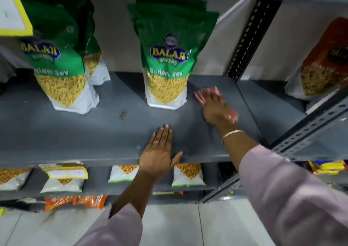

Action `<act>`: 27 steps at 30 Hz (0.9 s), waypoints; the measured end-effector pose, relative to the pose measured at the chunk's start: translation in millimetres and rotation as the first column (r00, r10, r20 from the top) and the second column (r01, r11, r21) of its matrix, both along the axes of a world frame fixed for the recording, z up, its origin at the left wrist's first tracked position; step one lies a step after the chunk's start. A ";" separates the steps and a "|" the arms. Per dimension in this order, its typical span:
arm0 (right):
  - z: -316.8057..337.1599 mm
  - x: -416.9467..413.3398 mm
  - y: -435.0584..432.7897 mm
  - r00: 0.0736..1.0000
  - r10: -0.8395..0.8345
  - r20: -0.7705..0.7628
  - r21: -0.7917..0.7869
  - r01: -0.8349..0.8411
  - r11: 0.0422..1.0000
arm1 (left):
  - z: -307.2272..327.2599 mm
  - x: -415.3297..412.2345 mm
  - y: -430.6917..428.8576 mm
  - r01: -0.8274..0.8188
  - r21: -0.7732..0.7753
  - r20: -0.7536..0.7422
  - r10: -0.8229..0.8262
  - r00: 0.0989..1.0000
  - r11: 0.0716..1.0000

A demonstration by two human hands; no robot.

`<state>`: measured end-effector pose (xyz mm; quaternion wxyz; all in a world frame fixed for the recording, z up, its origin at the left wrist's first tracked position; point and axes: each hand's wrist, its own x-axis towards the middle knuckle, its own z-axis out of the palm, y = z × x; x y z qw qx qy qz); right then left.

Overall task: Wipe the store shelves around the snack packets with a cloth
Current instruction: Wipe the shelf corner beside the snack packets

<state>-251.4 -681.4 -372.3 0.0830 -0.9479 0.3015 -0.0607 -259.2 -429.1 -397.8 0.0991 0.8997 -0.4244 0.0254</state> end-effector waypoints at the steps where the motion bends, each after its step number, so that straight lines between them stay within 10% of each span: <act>1: -1.3 8.4 -0.4 0.992 0.125 -0.032 0.002 -0.125 0.992 | 0.0 -1.4 0.5 0.000 -0.016 0.015 0.000 1.000 1.000; 3: -3.4 17.2 -8.9 0.975 0.211 -0.072 -0.007 -0.213 0.977 | 2.4 -2.1 0.5 0.008 -0.040 0.053 -0.006 0.999 0.999; 7: 1.8 28.7 -15.2 0.992 -0.123 -0.013 0.012 0.124 0.992 | 4.1 -2.5 1.0 0.008 -0.056 0.068 -0.004 0.998 0.998; 15: 8.2 92.2 -22.8 0.996 0.085 -0.016 0.073 -0.084 0.994 | -3.2 0.1 -2.2 -0.007 -0.103 0.077 0.015 0.997 0.995; 27: 19.8 21.8 -59.2 0.809 -0.588 -0.018 0.281 0.568 0.773 | 4.3 -0.6 1.1 -0.010 0.003 -0.021 0.010 1.000 1.000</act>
